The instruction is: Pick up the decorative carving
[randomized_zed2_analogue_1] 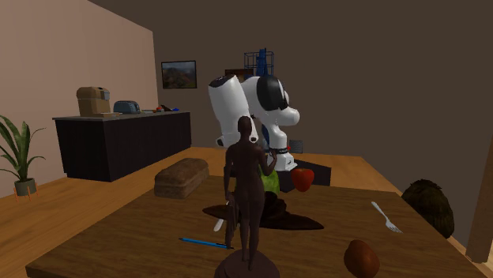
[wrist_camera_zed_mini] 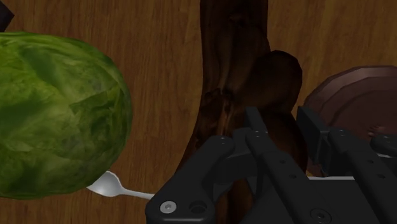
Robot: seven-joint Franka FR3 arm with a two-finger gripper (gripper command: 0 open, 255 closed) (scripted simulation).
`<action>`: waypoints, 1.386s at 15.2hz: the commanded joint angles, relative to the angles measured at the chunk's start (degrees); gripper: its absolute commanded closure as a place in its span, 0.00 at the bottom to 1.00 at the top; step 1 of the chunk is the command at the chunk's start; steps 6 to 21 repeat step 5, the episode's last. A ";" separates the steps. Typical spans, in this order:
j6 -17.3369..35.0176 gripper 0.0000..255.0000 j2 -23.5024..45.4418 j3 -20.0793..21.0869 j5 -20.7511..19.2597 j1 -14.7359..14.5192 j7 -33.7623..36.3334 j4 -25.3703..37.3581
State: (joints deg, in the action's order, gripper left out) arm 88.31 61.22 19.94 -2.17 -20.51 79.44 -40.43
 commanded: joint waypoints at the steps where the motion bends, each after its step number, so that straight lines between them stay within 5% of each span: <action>1: -1.60 1.00 0.13 0.03 0.01 -0.30 0.18 1.85; 21: -3.93 1.00 0.92 0.00 -0.04 -0.85 0.37 5.08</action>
